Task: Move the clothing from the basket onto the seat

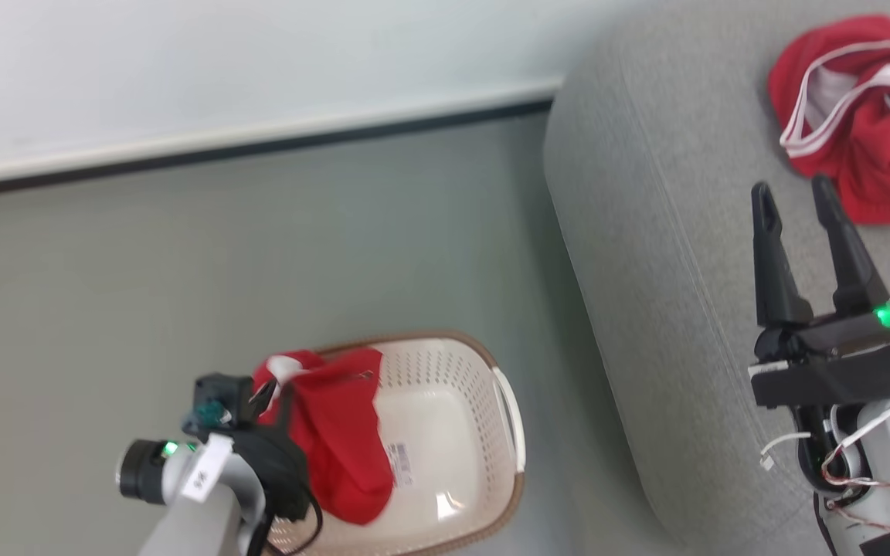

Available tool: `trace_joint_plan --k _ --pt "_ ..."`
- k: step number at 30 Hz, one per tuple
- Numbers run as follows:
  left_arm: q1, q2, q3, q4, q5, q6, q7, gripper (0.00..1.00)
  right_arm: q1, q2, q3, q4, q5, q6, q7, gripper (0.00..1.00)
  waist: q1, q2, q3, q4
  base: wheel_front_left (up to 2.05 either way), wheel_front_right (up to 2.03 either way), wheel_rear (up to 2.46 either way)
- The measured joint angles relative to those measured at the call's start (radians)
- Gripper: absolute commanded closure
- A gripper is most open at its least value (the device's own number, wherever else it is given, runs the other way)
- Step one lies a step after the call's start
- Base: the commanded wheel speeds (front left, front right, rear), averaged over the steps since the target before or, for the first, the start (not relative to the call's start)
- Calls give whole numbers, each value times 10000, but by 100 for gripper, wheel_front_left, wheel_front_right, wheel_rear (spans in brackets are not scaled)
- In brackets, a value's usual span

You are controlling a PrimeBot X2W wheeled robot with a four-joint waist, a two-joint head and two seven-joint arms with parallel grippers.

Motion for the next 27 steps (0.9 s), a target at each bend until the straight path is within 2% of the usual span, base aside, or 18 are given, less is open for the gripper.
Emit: trace_joint_plan --k 11,23,27 --pt "1249 2 -932 -1616 -734 -146 -52 0 1071 19 -42 -36 -21 0 0 0 0 -1 -1496 540 0 0 0" --pt "1823 19 -270 -4071 -865 -94 -56 0 1760 -119 -247 -546 -198 0 0 0 0 -1 -2494 1055 0 0 0" --pt "2216 238 21 -5032 -871 50 -56 0 1959 -171 -334 -685 -215 0 0 0 0 -1 -2613 1162 0 0 0"
